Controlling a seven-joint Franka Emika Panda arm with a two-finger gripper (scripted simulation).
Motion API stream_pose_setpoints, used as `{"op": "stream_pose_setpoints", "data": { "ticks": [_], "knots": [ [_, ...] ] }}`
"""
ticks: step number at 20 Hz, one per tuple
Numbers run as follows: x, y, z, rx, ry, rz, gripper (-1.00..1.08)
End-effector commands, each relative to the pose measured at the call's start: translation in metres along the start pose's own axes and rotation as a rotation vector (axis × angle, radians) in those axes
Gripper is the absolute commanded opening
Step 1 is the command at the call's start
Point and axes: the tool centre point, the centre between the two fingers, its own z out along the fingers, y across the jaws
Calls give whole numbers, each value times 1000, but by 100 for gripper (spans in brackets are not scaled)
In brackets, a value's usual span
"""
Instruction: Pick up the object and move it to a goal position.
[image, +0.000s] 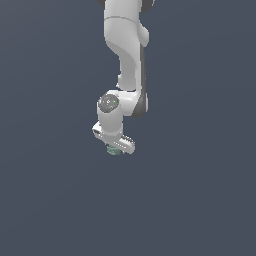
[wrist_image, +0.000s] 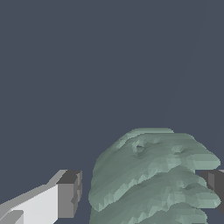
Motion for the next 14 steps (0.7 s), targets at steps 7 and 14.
{"op": "stream_pose_setpoints", "data": {
  "ticks": [7,14],
  "knots": [
    [1,0,6,1,1,1,-100],
    [1,-1,5,1,1,0,-100]
  ]
}}
